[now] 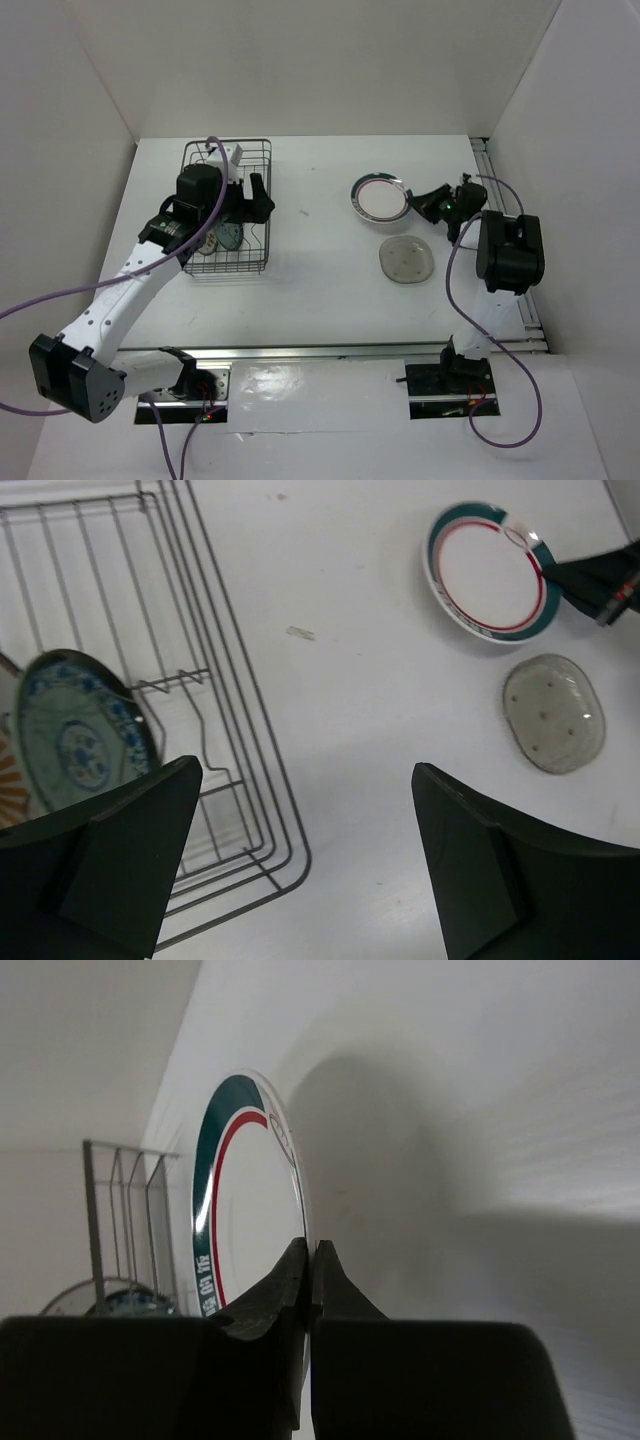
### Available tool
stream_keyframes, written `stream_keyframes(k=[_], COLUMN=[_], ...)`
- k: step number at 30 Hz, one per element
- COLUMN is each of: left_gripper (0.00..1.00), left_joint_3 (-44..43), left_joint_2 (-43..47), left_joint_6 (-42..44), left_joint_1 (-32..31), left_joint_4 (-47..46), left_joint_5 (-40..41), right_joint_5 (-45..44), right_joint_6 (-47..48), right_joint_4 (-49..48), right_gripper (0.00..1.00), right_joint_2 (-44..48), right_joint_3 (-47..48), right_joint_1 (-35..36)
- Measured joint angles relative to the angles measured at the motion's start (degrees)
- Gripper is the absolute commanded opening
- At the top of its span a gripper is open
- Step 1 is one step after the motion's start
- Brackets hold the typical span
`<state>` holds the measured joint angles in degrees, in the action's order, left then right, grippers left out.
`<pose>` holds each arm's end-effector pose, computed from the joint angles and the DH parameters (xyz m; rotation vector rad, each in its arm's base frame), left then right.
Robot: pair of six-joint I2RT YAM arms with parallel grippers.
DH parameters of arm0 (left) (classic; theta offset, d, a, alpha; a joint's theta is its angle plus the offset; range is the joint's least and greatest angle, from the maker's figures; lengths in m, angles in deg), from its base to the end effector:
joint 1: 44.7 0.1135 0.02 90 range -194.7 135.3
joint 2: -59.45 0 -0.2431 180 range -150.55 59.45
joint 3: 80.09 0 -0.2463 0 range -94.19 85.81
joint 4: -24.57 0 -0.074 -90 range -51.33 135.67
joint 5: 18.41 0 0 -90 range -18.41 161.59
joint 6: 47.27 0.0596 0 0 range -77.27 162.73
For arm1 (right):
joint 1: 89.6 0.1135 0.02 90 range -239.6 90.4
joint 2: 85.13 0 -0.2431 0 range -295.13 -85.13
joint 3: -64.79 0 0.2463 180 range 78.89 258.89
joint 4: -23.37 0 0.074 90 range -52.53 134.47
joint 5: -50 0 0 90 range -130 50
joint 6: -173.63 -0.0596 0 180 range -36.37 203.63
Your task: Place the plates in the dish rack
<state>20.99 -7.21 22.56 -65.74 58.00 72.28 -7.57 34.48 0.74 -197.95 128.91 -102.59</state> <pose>0.2699 -0.1031 0.3408 0.0068 1.9687 -0.4636 0.3857 -0.0562 0.0979 0.7399 1.9494 0.9645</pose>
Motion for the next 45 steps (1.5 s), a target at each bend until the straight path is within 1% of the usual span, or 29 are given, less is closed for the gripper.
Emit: stream_keyframes(k=[2,5,9,12,17,21,22,27,28,30,31,32,33,34,35,36,37,38,39,40,41,45], left_gripper=[1.00,1.00,1.00,1.00,1.00,0.98,0.96,0.95,0.93,0.86,0.78,0.67,0.39,0.18,0.00,0.00,0.00,0.00,0.00,0.00,0.00,0.00], left_joint_3=[0.5,2.0,3.0,3.1,3.2,3.7,3.8,4.1,4.1,4.1,4.1,4.1,4.1,4.1,4.0,3.8,3.2,2.6,2.7,2.7,2.7,2.6], left_joint_2=[-1.8,-3.8,-4.6,-4.6,-4.6,-4.6,-4.6,-5.4,-5.6,-5.9,-5.9,-5.9,-5.9,-5.9,-5.9,-5.5,-5.1,-4.8,-4.8,-4.8,-5.0,-4.7], left_joint_6=[-1.1,-2.4,-3.6,-4.2,-4.4,-5.2,-5.4,-5.8,-5.9,-6.2,-6.4,-6.8,-7.1,-7.6,-7.8,-9.2,-9.8,-9.6,-9.4,-8.7,-8.0,-6.8], left_joint_1=[0.0,0.0,0.0,0.0,0.0,0.9,1.2,2.3,2.4,2.4,2.4,2.4,2.4,2.3,2.1,2.5,2.6,2.6,2.6,2.7,2.7,2.4], left_joint_4=[-1.5,-3.1,-4.5,-5.7,-7.5,-9.0,-9.2,-10.5,-10.5,-10.7,-10.9,-11.0,-11.1,-11.3,-11.3,-11.6,-12.2,-11.3,-10.9,-11.0,-10.8,-8.0], left_joint_5=[-2.8,-5.5,-6.9,-7.0,-7.1,-9.0,-9.5,-11.6,-12.1,-12.9,-13.4,-13.9,-14.5,-15.1,-15.8,-19.5,-20.6,-20.1,-20.6,-20.6,-19.4,-14.9], right_joint_5=[-0.1,-1.0,-1.5,-0.8,0.3,3.6,4.7,9.6,10.5,11.5,11.8,12.0,12.0,12.1,11.3,10.8,10.6,10.5,10.3,10.0,10.4,9.6], right_joint_6=[0.5,3.8,7.5,8.6,8.5,7.5,6.8,1.7,0.8,-0.5,-1.0,-1.1,-1.2,-1.0,0.7,1.8,2.0,2.1,2.4,2.3,2.3,5.2], right_joint_4=[0.4,2.3,2.5,1.7,0.1,-1.7,-3.0,-11.8,-13.6,-16.3,-17.2,-17.4,-17.5,-17.5,-17.1,-16.5,-16.5,-16.5,-16.4,-15.9,-15.6,-12.4], right_gripper=[0.00,0.00,0.00,0.00,0.00,0.00,0.00,0.00,0.00,0.00,0.00,0.00,0.00,0.00,0.00,0.08,0.14,0.27,0.50,0.92,1.00,1.00], right_joint_2=[3.6,9.7,17.1,20.1,20.9,20.9,20.8,20.8,20.8,20.6,20.4,20.3,20.2,20.1,20.0,19.6,18.7,18.5,18.6,18.6,18.6,18.7], right_joint_3=[1.3,4.7,8.1,8.0,4.9,2.2,1.8,0.5,0.4,0.1,0.1,0.1,0.1,0.1,0.1,0.1,0.1,0.1,0.3,0.5,0.7,1.7], right_joint_1=[4.7,13.1,24.7,29.5,30.3,30.2,30.2,30.2,30.2,30.2,30.2,30.2,30.3,30.5,30.8,30.4,30.2,30.4,30.8,31.3,32.0,34.6])
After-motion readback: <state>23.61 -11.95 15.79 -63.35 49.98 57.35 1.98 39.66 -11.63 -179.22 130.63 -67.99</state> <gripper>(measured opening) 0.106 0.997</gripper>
